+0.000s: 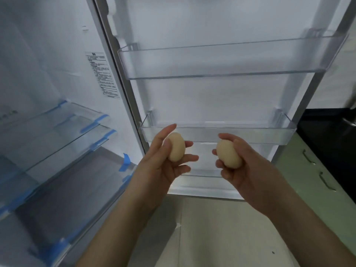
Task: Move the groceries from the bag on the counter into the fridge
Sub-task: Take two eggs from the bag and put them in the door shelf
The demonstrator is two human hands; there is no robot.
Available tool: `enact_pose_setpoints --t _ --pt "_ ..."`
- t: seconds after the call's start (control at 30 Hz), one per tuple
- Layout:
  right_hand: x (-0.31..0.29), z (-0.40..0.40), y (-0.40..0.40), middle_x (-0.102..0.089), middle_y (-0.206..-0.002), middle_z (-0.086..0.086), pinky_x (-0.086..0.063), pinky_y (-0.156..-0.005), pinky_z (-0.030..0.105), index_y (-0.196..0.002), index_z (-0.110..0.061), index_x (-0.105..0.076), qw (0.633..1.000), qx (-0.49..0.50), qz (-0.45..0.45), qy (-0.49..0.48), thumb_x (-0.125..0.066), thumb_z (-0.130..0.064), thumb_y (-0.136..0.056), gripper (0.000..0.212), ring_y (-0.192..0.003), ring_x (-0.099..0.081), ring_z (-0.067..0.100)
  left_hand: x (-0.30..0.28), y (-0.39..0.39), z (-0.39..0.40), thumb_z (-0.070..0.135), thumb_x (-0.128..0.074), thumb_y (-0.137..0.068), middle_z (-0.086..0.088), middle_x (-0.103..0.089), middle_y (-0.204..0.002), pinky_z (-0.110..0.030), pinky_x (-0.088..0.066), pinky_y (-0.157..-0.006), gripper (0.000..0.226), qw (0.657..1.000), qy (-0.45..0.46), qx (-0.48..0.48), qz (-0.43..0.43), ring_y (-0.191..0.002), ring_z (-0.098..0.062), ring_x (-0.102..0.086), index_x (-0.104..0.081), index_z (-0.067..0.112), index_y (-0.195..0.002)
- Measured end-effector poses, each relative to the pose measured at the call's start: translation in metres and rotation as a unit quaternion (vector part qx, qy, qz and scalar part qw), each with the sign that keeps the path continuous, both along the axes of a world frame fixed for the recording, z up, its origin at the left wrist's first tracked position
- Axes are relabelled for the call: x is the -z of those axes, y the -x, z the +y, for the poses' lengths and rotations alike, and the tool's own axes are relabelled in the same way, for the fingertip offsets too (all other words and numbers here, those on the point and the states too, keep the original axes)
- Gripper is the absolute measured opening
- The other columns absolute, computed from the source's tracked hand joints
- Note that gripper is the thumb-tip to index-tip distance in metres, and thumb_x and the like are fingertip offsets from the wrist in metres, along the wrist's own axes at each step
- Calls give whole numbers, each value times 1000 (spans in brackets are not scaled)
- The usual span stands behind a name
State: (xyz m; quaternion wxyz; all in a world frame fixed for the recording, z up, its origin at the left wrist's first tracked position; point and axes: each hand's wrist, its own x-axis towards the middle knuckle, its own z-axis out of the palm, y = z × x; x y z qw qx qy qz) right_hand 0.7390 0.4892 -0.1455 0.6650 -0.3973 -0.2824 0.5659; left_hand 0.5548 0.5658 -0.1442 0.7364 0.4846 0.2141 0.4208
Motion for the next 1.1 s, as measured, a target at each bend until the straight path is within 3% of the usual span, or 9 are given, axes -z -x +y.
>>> enact_pose_setpoints --t 0.13,0.37,0.5,0.6,0.73,0.8,0.9,1.0,1.1 --pt "-13 25 -28 -63 -93 13 -47 -51 28 -106 -21 -70 999 -23 -29 -24 -47 -31 -92 29 -64 -55 18 -10 -19 28 30 -49 -93 -12 -68 -104 -27 -52 -63 37 997 -62 -17 31 -67 -20 -62 -53 29 -130" --pt "-24 60 -57 -66 -93 14 -51 -57 28 -112 -12 -65 999 -35 -38 -15 -32 -9 -97 37 -64 -57 21 -22 -28 77 22 -55 -90 -13 -64 -113 -29 -53 -71 37 995 -63 -16 75 -72 -23 -62 -54 19 -127" --pt "-30 73 -65 -65 -104 16 -52 -57 25 -115 -15 -65 992 -8 -124 11 -34 2 -96 40 -69 -64 23 -32 -29 95 17 -59 -88 -15 -58 -122 -28 -55 -75 44 992 -58 35 106 -79 -23 -64 -52 17 -132" --pt "-35 81 -66 -67 -104 13 -54 -66 24 -121 -18 -60 974 -4 -228 17 -47 -9 -96 30 -80 -69 22 -39 -32 105 11 -60 -83 -13 -51 -130 -28 -55 -81 52 983 -69 72 155 -85 -25 -68 -50 20 -134" --pt "-46 99 -70 -71 -91 7 -55 -69 24 -126 -21 -56 925 -7 -378 25 -58 -24 -89 38 -74 -69 12 -44 -39 121 8 -60 -90 -7 -51 -128 -26 -55 -83 51 964 -107 99 221 -96 -25 -70 -46 25 -136" --pt "-49 111 -73 -72 -87 2 -57 -70 27 -123 -26 -57 886 6 -463 35 -60 -25 -91 33 -70 -69 11 -47 -44 128 12 -61 -92 -7 -61 -117 -19 -54 -78 50 941 -170 91 279 -90 -18 -72 -44 28 -137" --pt "-45 127 -77 -72 -86 -6 -58 -68 33 -119 -37 -56 815 8 -576 64 -66 -35 -85 36 -68 -69 10 -48 -52 143 18 -67 -90 3 -66 -107 -7 -48 -61 52 872 -285 52 394 -74 -4 -70 -44 33 -135" --pt "-37 140 -77 -63 -94 -14 -48 -51 15 -119 -39 -57 766 -19 -637 78 -72 -41 -78 44 -64 -63 1 -43 -59 159 26 -71 -86 10 -52 -127 -5 -43 -61 60 782 -402 33 476 -78 -6 -64 -43 34 -138" --pt "-33 148 -73 -57 -97 -19 -38 -59 9 -120 -38 -57 702 -52 -706 81 -76 -44 -74 49 -72 -53 -5 -38 -67 169 29 -72 -84 10 -50 -126 -4 -36 -58 67 735 -429 55 522 -81 -7 -52 -38 31 -142"
